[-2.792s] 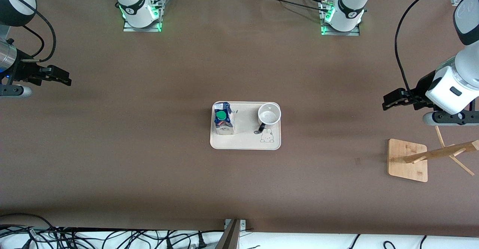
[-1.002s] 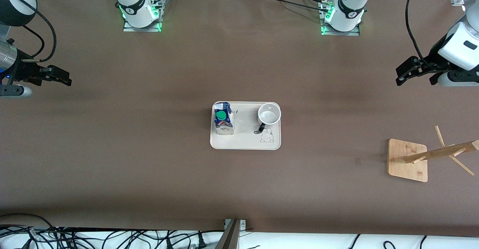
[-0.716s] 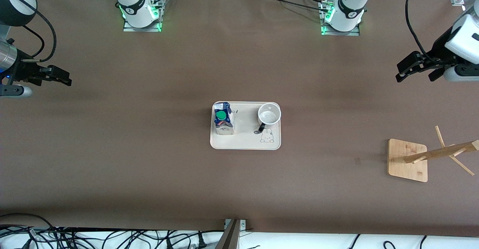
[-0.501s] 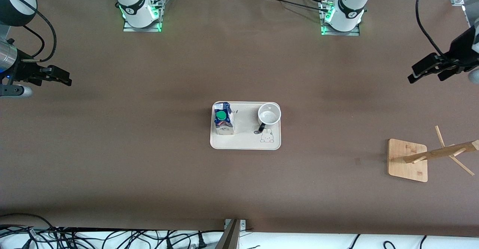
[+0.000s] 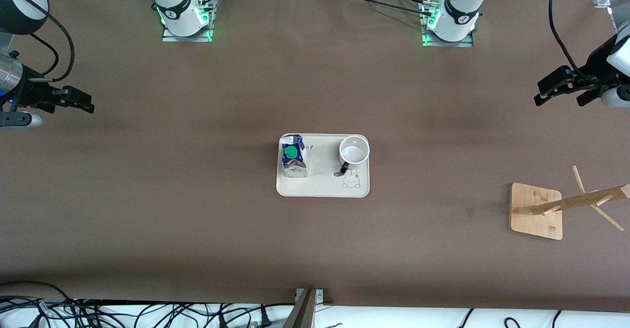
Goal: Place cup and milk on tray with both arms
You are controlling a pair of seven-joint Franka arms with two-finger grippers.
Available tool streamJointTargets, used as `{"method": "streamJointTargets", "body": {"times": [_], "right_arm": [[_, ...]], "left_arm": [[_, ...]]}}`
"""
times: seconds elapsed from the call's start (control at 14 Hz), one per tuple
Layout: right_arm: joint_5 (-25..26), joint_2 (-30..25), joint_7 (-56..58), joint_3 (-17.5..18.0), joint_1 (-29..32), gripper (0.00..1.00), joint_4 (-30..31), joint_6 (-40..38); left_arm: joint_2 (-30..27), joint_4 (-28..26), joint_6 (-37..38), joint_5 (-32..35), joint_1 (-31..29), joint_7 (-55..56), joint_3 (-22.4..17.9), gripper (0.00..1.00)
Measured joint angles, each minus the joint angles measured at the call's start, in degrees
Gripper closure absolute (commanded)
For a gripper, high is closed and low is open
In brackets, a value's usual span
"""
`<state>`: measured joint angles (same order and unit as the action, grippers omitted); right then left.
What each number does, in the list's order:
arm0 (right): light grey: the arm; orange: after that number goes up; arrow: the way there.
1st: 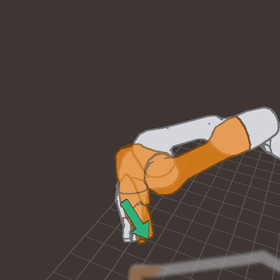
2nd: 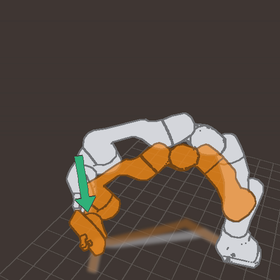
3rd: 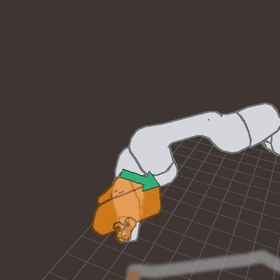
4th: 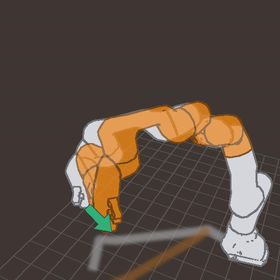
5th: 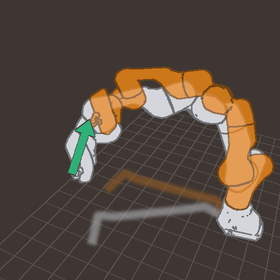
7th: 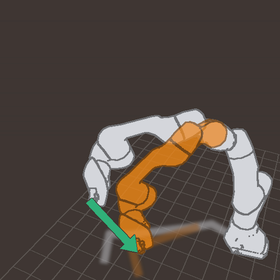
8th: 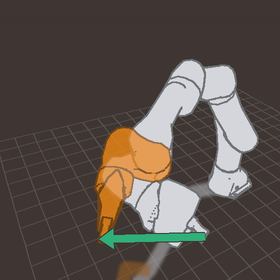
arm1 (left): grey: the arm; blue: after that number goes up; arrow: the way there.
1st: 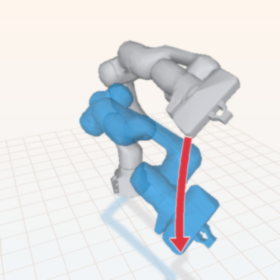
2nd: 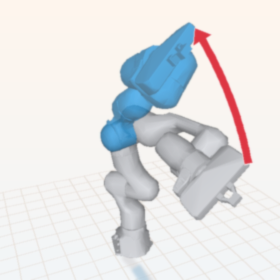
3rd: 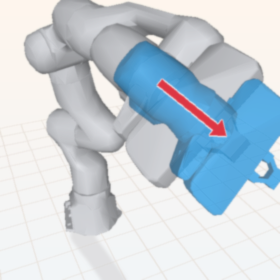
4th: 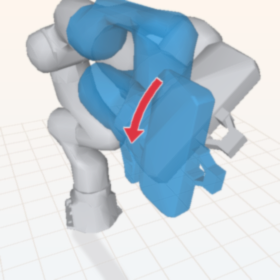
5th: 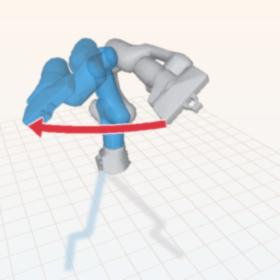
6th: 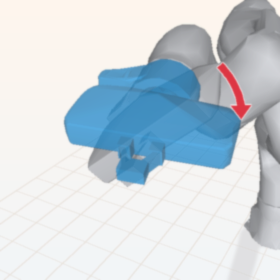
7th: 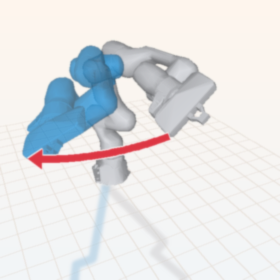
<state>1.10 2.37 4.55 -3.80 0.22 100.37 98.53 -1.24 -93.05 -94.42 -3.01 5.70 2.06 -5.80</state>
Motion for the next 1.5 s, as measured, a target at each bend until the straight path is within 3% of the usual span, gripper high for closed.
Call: {"method": "streamJointTargets", "body": {"times": [0.21,0.93,1.5], "right_arm": [[0.00,0.00,0.00,0.00,0.00,0.00,0.00,0.00],[0.00,0.00,0.01,0.00,0.00,0.00,0.00,0.00],[0.00,0.00,0.02,0.00,-0.01,0.00,0.00,0.00]], "left_arm": [[-0.08,0.61,3.49,0.11,0.91,0.00,0.00,0.00],[1.16,2.65,2.13,0.11,1.51,0.02,-0.36,0.00],[2.22,3.42,2.13,0.11,-1.31,-0.11,0.88,0.00]]}}
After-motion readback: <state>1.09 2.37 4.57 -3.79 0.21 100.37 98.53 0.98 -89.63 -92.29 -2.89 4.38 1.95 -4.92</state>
